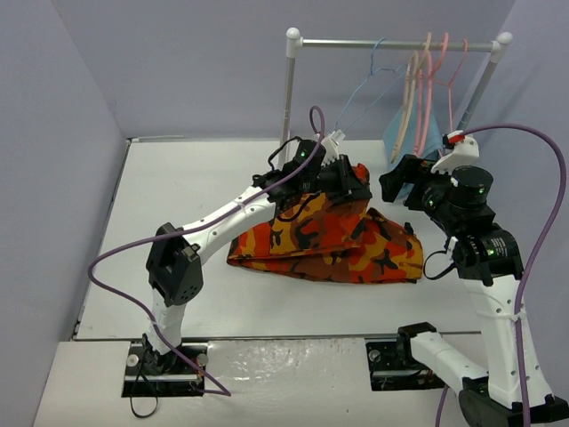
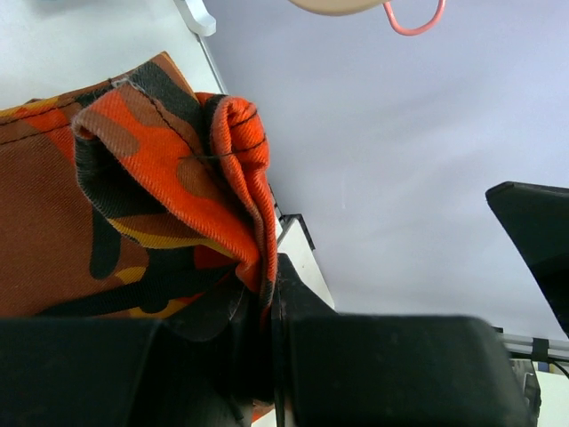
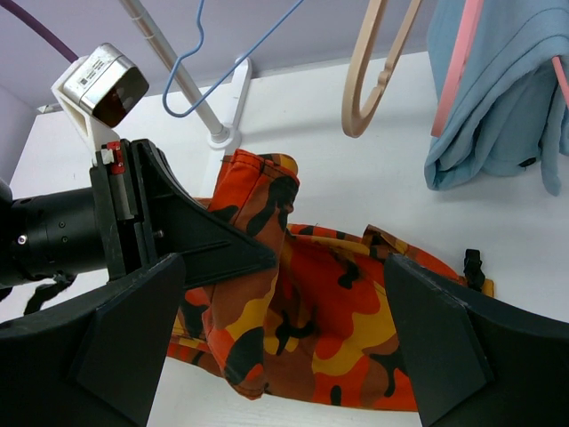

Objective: Place the trousers on the hanger
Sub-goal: Fold the trousers

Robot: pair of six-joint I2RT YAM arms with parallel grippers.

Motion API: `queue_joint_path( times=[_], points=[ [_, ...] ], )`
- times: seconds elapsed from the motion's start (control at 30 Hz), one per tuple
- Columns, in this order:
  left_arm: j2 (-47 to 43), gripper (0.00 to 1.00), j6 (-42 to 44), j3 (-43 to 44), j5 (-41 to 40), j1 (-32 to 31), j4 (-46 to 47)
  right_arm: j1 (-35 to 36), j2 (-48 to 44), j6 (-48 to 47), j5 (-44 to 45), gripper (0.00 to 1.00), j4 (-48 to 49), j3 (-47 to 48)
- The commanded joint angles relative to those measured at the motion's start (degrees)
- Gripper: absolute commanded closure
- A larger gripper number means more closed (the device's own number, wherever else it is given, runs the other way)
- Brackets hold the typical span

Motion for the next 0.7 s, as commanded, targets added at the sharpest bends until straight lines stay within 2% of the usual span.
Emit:
queue_joint_path(
  times=[0.0,0.13,0.27,0.43,0.47,0.57,0.67],
  points=[
    [-4.39,1.0,-0.86,4.72,0.34,-1.38,6.13,0.13,-0.53,0.18,2.31,0.09,2.9,-0.44],
    [-1.07,1.0,-1.02,5.9,2.0,-2.57,7.78,0.2,-0.51,0.48,2.18,0.09,2.97,-0.83],
    [3.26,1.0,-3.61,4.55,3.39,-4.25,14.74,0.13,-0.44,0.64,2.45,0.09,2.9,-1.3],
    [9.12,0.93,-2.76,4.76,3.31,-6.12,17.94,0.13,-0.72,0.81,2.7,0.09,2.8,-2.3],
    [10.46,0.87,-2.62,4.9,3.24,-6.48,17.75,0.13,-0.79,0.88,2.84,0.09,2.73,-2.72],
    [12.52,0.59,0.35,4.65,1.99,-6.91,18.12,0.13,-0.79,0.88,2.93,0.09,2.47,-3.83],
    [12.47,0.49,3.77,3.94,0.24,-6.86,17.66,0.13,-0.74,1.06,3.33,0.09,2.4,-5.03]
  ],
)
